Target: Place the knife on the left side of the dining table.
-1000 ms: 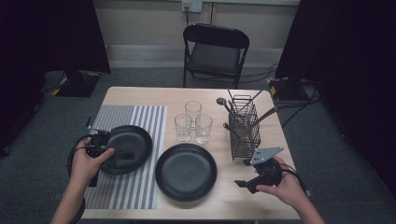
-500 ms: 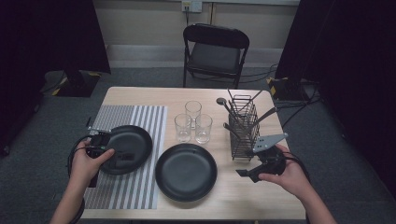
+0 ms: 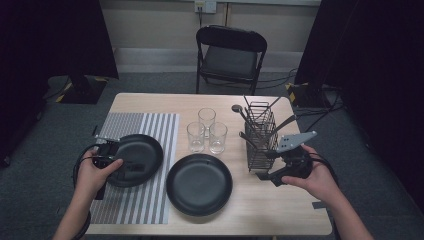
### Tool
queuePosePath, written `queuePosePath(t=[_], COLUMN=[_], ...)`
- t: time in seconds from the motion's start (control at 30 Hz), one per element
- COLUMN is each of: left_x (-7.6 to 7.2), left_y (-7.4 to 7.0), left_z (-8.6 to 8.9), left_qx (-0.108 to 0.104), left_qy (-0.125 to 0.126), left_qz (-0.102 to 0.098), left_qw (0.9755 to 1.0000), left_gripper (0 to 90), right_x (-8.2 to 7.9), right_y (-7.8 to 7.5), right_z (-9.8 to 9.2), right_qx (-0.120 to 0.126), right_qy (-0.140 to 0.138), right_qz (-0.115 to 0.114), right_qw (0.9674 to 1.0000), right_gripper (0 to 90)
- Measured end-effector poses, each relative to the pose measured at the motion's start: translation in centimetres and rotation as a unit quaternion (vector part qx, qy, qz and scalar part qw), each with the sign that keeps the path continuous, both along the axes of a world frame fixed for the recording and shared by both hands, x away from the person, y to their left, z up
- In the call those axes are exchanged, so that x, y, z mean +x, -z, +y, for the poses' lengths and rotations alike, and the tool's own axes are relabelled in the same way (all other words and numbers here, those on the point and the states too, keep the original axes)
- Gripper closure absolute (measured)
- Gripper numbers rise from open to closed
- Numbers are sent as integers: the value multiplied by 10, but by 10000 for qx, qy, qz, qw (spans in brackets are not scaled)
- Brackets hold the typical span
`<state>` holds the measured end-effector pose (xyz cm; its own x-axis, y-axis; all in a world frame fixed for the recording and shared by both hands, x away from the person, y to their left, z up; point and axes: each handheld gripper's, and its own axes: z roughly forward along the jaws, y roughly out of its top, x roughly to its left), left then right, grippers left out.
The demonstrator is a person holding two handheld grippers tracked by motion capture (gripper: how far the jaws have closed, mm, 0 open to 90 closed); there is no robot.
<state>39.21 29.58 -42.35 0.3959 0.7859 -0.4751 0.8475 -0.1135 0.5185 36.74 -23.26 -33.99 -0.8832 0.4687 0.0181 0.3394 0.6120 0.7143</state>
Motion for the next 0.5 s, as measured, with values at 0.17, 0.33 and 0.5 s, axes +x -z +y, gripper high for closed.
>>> queuePosePath(t=[0.17,0.33,0.5], left_x=[0,1,0], left_y=[-1,2,3], left_z=[2,-1,-4], left_qx=[6,35,27], left_qy=[23,67,93], left_qz=[-5,36,75], left_qw=[10000,10000,9999], left_gripper=[250,248,248], right_x=[8,18,24], right_y=[-8,-13,-15], right_z=[2,3,4], right_qx=[-103,-110,-105], right_qy=[33,104,170], right_qz=[-88,-85,-98], right_qw=[9999,9998,9998], right_gripper=[227,236,240])
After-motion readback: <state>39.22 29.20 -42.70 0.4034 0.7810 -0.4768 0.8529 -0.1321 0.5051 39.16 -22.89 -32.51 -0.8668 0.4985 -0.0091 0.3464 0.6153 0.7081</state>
